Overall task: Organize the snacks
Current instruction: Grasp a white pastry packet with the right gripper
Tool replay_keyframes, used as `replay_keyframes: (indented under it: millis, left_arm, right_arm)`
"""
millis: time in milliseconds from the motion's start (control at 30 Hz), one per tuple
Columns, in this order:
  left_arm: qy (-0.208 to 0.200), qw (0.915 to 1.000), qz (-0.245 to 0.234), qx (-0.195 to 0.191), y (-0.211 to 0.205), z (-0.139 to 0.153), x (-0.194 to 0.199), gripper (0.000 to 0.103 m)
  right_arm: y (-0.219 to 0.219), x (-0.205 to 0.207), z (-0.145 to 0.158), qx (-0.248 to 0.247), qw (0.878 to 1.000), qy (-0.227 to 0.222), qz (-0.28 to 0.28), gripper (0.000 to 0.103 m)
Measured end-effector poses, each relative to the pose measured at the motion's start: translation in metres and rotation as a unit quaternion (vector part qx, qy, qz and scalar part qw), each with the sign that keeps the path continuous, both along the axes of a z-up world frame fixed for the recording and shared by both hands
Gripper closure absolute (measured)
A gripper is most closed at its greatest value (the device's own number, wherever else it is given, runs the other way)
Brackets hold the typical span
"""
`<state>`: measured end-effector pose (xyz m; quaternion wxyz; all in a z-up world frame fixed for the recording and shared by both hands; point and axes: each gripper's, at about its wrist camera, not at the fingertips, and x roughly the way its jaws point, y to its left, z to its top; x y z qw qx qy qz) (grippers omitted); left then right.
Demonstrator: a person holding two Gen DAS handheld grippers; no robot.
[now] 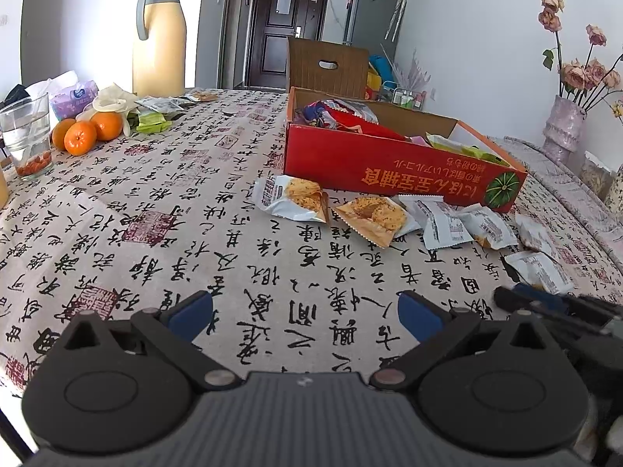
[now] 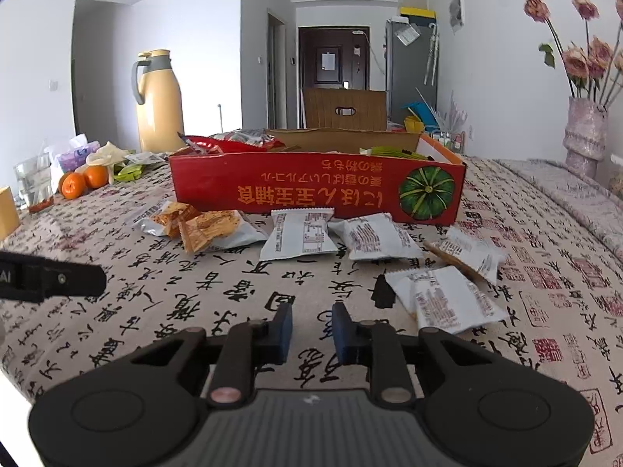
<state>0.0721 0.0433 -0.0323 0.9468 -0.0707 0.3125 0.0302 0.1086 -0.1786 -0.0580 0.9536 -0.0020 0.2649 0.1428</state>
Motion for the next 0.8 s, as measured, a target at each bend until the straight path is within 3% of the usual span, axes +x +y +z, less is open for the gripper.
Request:
replay_keyframes:
  millis: [100, 167, 300, 433, 667, 800]
  left_arm:
    - [0.001, 1.0, 0.002, 0.002, 0.0, 0.0, 0.003, 0.0]
    - [0.002, 1.0, 0.003, 0.004, 0.0, 0.001, 0.004, 0.0]
    - [0.001, 1.0, 0.005, 0.008, -0.002, 0.003, 0.01, 0.0]
    - [0.002, 0.9999, 0.011, 0.011, -0.004, 0.005, 0.017, 0.0]
    - [0.004, 0.9995, 0.027, 0.019, -0.002, 0.008, 0.029, 0.0]
    - [0.007, 0.9992, 0.031, 0.022, -0.001, 0.01, 0.038, 0.0]
  right_arm:
    - [-0.019, 0.002, 0.012, 0.021, 0.999, -0.01, -0.025, 0.066]
    - [-0.035, 0.009, 0.021, 0.026, 0.998, -0.022, -0.057, 0.048]
    - [-0.062, 0.035, 0.03, 0.015, 0.994, -0.02, -0.105, 0.048]
    - [-0.077, 0.076, 0.028, -0.004, 0.993, 0.014, -0.115, 0.029]
    - [-0.078, 0.137, 0.007, -0.04, 0.986, 0.087, -0.134, 0.029]
    - [-0.08, 0.142, 0.003, -0.03, 0.986, 0.091, -0.135, 0.032]
